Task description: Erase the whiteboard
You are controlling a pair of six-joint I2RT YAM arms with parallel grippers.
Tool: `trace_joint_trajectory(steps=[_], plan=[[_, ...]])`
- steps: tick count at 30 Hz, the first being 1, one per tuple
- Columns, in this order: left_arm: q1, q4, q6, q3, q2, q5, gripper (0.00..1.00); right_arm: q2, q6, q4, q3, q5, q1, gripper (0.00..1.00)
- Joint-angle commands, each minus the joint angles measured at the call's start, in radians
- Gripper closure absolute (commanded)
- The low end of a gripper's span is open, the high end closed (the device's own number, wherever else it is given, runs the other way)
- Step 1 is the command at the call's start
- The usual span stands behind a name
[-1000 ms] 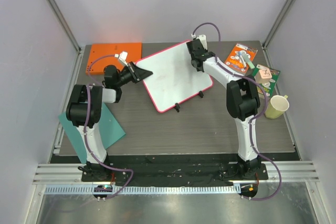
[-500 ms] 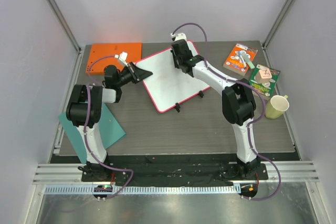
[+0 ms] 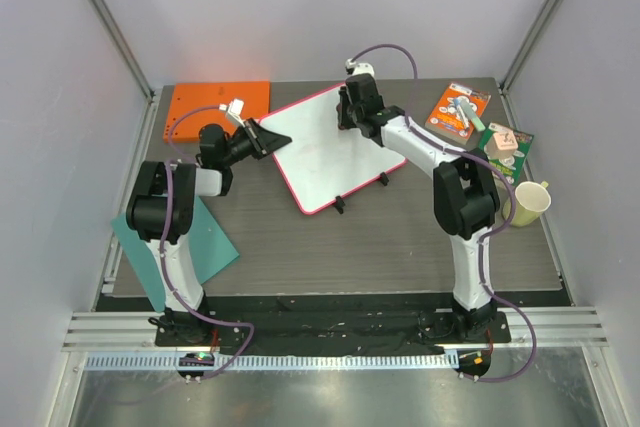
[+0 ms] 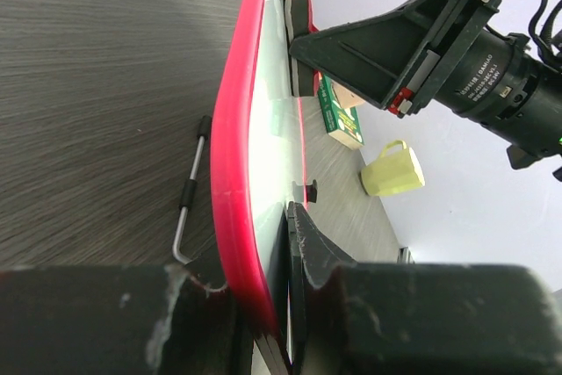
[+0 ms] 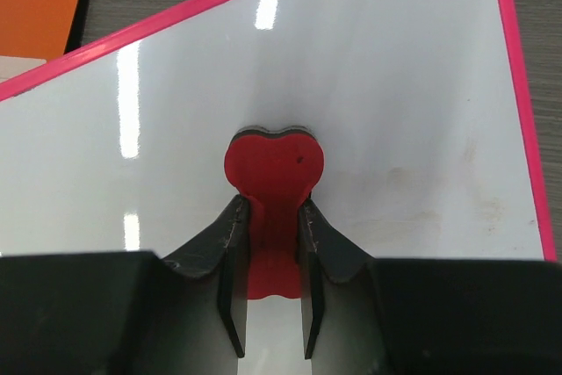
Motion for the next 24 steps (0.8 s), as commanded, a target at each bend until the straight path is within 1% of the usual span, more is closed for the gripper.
trace_joint_trajectory(steps=[1, 8, 24], plan=[[-0.037, 0.035, 0.246, -0.001, -0.007, 0.076, 1.00, 0.058, 0.026, -0.104, -0.107, 0.008, -0.051, 0.99], [-0.038, 0.035, 0.251, -0.006, -0.012, 0.074, 1.00, 0.034, 0.053, -0.111, -0.249, 0.040, -0.072, 0.99], [-0.041, 0.035, 0.261, -0.024, -0.032, 0.060, 1.00, -0.026, 0.106, -0.123, -0.449, -0.014, -0.072, 0.99]])
